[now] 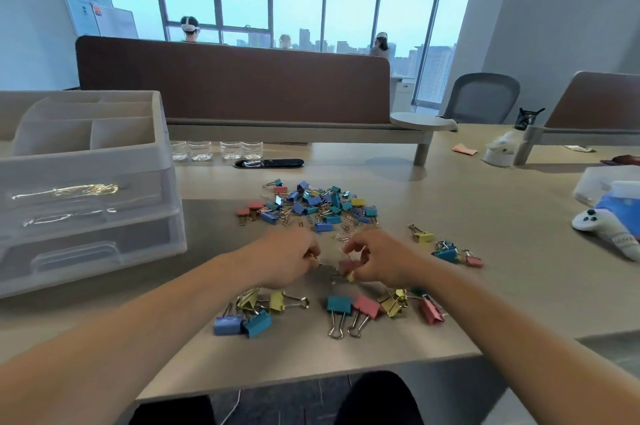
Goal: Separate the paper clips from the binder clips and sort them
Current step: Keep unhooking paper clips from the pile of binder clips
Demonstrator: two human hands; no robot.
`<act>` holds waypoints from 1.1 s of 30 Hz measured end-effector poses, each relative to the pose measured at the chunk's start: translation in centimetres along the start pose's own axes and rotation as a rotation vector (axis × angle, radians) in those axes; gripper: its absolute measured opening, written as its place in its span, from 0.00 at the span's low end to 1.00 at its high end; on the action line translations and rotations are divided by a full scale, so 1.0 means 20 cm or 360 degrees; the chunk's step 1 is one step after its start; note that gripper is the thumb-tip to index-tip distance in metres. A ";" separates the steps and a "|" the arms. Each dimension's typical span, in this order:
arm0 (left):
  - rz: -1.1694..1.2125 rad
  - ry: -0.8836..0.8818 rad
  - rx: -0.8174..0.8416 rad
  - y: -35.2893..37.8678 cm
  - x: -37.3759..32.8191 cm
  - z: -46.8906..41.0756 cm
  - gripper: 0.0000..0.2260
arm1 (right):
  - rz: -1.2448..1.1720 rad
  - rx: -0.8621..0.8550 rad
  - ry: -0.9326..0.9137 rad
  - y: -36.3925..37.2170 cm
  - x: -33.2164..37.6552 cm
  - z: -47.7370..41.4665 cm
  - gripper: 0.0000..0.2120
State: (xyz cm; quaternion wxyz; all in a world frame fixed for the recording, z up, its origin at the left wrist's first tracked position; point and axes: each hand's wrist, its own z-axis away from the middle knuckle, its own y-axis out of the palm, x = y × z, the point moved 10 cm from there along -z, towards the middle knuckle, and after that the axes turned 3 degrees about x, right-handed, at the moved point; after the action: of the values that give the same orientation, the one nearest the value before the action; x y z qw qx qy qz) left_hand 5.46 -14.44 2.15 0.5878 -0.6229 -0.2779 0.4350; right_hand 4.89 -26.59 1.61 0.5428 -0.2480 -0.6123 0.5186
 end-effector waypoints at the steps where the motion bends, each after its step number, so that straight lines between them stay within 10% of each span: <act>1: -0.0010 -0.0003 0.0015 0.02 -0.01 0.01 0.10 | 0.0013 -0.0002 0.0003 0.01 0.00 0.00 0.18; 8: -0.0053 -0.0043 0.0088 0.07 -0.02 0.05 0.17 | -0.0007 -0.0104 0.0034 -0.02 0.00 0.01 0.04; 33: -0.0052 0.0051 0.0023 0.00 -0.01 0.00 0.12 | -0.0015 -0.0179 0.0101 -0.08 -0.09 -0.06 0.05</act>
State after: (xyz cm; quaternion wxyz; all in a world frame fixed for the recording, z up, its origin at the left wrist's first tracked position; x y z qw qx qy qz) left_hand 5.48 -14.59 2.18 0.6036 -0.6210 -0.2754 0.4174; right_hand 6.89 -28.24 2.25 0.5496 -0.2915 -0.6240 0.4729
